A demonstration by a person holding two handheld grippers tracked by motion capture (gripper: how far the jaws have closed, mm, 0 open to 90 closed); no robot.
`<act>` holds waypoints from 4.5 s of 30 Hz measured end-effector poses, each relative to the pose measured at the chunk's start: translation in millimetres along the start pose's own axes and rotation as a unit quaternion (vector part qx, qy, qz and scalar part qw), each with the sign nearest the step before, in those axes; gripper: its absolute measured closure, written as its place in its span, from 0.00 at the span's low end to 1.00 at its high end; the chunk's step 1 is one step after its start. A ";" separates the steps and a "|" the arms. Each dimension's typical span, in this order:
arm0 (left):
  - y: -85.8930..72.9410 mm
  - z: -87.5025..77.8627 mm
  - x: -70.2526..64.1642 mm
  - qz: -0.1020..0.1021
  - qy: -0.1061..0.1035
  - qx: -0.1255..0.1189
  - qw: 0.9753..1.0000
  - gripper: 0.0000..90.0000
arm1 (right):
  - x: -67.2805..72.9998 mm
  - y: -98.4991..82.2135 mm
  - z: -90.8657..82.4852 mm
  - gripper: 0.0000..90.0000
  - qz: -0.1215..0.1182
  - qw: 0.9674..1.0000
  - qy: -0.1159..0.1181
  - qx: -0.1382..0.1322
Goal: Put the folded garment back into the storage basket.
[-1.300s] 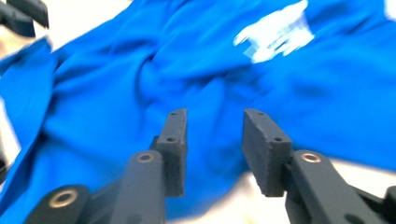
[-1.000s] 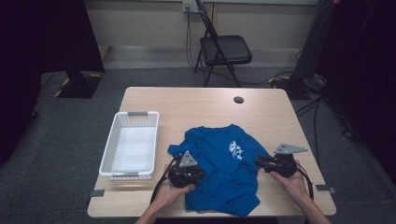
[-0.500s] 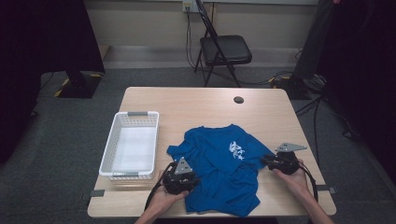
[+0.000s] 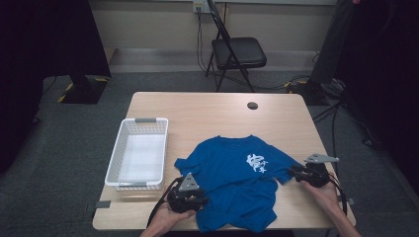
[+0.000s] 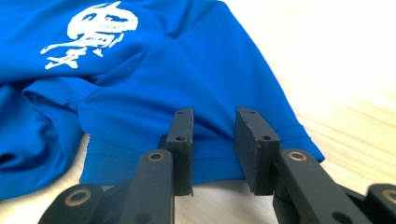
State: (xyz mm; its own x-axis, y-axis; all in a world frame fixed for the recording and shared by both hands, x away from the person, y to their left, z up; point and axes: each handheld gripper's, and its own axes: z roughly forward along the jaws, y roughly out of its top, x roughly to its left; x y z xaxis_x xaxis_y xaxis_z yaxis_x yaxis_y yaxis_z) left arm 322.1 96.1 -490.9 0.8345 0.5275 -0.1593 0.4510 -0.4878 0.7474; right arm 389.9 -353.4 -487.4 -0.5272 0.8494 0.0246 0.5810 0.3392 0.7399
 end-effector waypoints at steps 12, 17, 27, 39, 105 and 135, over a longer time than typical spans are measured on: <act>20.3 -1.0 20.7 -0.041 0.046 -0.037 0.997 0.67 | -6.3 -2.1 -15.7 0.64 0.027 0.999 -0.005 -0.027; 25.6 14.7 36.5 -0.051 0.088 -0.015 0.995 0.69 | 20.3 9.0 -7.7 0.60 0.002 0.998 0.046 -0.032; 22.3 19.2 28.0 -0.024 0.084 -0.007 0.996 0.66 | 43.1 8.0 11.5 0.52 -0.040 0.998 0.055 0.000; 16.3 -0.9 21.0 -0.046 0.051 -0.027 0.997 0.69 | 33.6 -9.8 -9.3 0.50 -0.043 0.998 0.052 0.003; 48.1 47.8 24.8 -0.042 0.078 -0.006 0.996 0.81 | 41.6 6.8 -2.2 0.39 -0.031 0.999 0.041 0.007; 52.0 46.0 73.6 -0.084 0.185 -0.026 0.979 0.81 | 24.6 50.6 63.0 0.33 -0.022 1.000 0.004 0.004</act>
State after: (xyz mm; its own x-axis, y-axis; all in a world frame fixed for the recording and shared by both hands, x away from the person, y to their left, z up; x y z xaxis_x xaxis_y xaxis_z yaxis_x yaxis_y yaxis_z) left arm 421.5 77.6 -493.4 0.5744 0.8173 -0.0456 0.5474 -0.3421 0.7637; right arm 445.4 -289.9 -491.7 -0.5572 0.8304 -0.0025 0.5620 0.3794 0.7350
